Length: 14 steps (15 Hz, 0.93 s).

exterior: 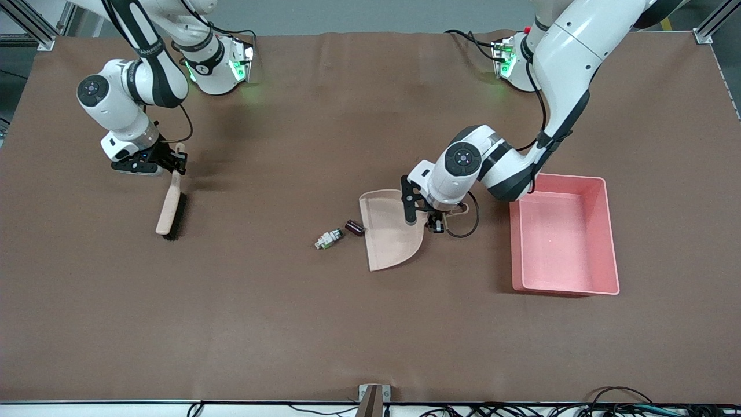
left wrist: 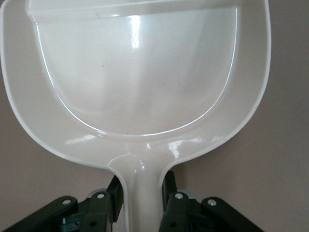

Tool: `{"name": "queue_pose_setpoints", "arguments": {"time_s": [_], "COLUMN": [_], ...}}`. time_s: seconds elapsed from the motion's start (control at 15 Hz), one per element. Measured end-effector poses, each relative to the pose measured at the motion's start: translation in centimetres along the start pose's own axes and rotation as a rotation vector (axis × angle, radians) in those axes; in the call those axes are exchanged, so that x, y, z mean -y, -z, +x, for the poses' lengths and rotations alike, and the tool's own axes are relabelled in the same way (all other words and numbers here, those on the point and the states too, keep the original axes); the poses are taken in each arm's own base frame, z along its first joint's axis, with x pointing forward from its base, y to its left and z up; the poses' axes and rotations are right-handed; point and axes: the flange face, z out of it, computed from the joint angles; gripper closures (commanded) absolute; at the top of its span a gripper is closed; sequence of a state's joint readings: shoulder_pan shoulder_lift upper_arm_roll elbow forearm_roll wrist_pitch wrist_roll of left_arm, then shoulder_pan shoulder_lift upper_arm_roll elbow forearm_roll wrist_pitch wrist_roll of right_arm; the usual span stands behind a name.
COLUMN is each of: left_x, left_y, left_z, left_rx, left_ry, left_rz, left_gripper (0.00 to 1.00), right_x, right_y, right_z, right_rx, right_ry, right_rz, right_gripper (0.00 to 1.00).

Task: Clean e-waste and dump in bin
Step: 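Grasp the dustpan handle with the left gripper while the right gripper grasps the brush, then carry the white brush with the right gripper toward the dustpan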

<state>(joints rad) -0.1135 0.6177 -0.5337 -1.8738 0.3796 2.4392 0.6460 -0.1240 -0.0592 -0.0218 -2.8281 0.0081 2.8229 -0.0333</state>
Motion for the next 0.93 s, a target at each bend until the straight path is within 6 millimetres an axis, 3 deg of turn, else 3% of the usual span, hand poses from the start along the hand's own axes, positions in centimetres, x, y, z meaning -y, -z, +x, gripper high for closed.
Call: {"name": "queue_pose_setpoints", "arguments": {"time_s": [0.27, 0.4, 0.93], "left_x": [0.3, 0.6, 1.7], "left_y": [0.3, 0.6, 0.8], "left_z": [0.1, 0.2, 0.6], "left_rx": [-0.004, -0.006, 0.107], "left_ry": [0.002, -0.004, -0.082], "left_rz": [0.006, 0.018, 0.042], "left_gripper": [0.88, 0.93, 0.97], "right_x": [0.7, 2.8, 18.7], "right_y": [0.4, 1.4, 7.1], "right_z": [0.5, 1.2, 2.2], "right_rx": [0.072, 0.111, 0.039], "right_ry": [-0.069, -0.076, 0.029], "right_rz": [0.0, -0.004, 0.013], "right_gripper": [1.0, 1.0, 1.0]}}
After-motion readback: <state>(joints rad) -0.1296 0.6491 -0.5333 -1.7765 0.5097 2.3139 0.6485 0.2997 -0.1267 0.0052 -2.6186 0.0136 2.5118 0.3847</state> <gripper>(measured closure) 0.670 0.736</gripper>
